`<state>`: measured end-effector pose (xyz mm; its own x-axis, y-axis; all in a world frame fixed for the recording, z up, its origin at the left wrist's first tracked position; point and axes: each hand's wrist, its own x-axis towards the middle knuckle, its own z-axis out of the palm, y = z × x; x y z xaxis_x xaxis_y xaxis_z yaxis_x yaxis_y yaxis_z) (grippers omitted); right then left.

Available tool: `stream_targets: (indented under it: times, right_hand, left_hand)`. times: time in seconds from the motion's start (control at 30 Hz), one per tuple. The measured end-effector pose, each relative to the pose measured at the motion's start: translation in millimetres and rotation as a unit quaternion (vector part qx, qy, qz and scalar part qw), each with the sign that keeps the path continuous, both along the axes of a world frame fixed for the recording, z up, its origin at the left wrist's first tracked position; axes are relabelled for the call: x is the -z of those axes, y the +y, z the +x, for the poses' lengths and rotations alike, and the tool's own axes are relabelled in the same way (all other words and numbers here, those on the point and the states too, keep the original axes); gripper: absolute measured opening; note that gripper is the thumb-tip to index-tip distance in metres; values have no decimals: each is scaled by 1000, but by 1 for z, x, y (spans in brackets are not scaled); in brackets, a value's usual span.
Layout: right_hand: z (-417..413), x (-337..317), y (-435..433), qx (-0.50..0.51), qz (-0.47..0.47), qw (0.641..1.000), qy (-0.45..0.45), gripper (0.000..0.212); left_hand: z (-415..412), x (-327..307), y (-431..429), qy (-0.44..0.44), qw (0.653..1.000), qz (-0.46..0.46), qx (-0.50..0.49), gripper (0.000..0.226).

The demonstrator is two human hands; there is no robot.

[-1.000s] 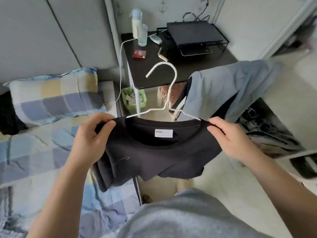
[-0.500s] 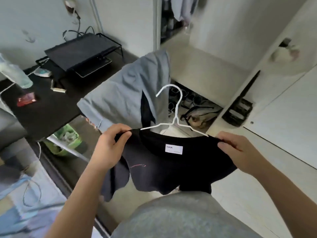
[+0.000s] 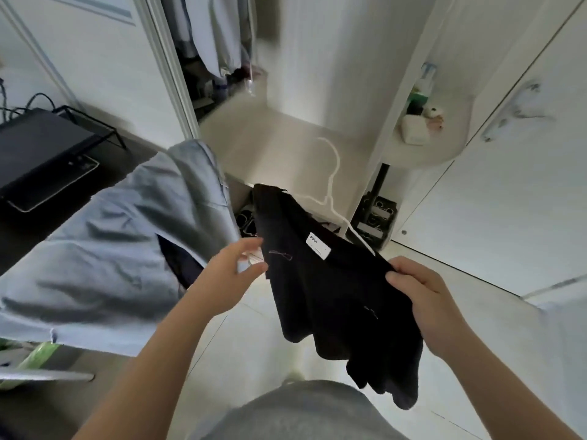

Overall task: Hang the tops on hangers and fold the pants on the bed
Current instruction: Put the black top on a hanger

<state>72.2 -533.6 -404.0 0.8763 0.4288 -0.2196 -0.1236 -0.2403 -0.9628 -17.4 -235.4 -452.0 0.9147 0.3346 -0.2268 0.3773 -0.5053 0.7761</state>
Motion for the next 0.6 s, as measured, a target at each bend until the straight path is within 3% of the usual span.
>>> stream_targets:
  times: [0.17,0.3,0.43,0.53,0.6]
  right_hand:
    - [33,-14,54,-17,138,986,88,10]
    - [60,-32,118,-37,254,961,107,24]
    - [89,-51,184,-12,244,970,19,6]
    - [112,-70,227,24,190,978,-79,26]
    - [126,-85,250,36,171,977,-119,20]
  left_hand:
    - [16,-10,5,2,997,-65,46,19]
    - [40,-42,31,-37,992,-97,73,19]
    - [64,-74,69,-96,983,-92,123,19]
    - [80,-90,104,-111,979,-53,161,26]
    - [89,-99,128,-123,975,-27,182,28]
